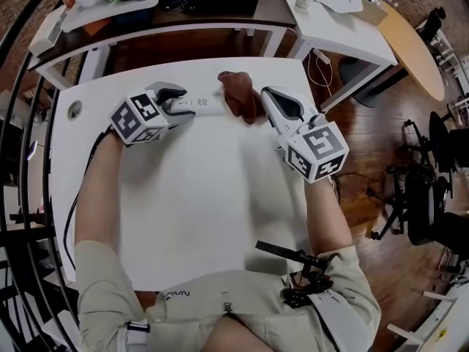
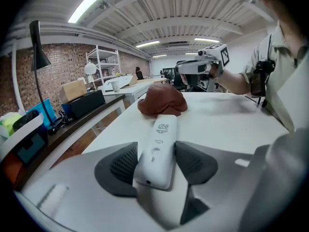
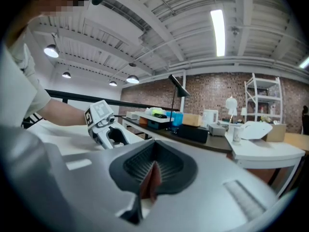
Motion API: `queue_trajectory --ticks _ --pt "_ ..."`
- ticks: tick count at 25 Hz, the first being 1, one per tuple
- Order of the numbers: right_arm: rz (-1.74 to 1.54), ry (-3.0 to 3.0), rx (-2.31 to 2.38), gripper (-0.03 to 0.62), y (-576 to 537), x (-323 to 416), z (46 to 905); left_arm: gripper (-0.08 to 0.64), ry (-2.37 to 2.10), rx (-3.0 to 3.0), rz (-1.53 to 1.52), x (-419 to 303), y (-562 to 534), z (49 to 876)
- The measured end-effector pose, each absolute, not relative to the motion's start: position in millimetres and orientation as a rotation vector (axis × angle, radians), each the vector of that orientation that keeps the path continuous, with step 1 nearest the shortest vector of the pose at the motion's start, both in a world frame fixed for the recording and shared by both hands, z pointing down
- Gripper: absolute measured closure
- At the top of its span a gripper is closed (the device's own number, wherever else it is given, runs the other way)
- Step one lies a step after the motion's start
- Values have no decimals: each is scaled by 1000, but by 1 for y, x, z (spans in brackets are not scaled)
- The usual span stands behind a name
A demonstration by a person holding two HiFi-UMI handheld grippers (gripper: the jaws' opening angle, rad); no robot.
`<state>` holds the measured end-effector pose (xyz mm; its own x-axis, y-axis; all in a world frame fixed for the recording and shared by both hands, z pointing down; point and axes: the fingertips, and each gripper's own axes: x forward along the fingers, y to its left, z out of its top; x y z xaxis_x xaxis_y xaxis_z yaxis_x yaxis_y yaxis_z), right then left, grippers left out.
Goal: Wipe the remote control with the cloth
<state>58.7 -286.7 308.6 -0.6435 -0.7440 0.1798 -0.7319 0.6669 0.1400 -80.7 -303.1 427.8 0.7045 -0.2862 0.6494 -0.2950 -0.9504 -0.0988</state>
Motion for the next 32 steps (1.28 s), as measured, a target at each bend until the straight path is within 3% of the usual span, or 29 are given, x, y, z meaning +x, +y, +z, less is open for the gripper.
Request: queue_trajectory --ticks 3,6,13,18,21,32 --pt "-64 -2673 1207 579 -295 59 307 327 -477 2873 1096 -82 -305 428" --pt "-55 -2694 1199 557 -300 58 305 267 -468 2860 1107 -84 -310 428" --pt "-31 -2713 1213 557 -309 59 305 322 -435 2793 1143 -81 -305 430" --pt "-39 -2651 1125 425 -307 44 324 333 -610 2779 1102 -84 -305 429" --pt "-66 -2582 1105 387 -310 38 339 336 -690 2763 1088 -85 -305 429" --pt "-61 -2348 1009 388 -324 23 395 337 -834 2773 887 -79 -282 404"
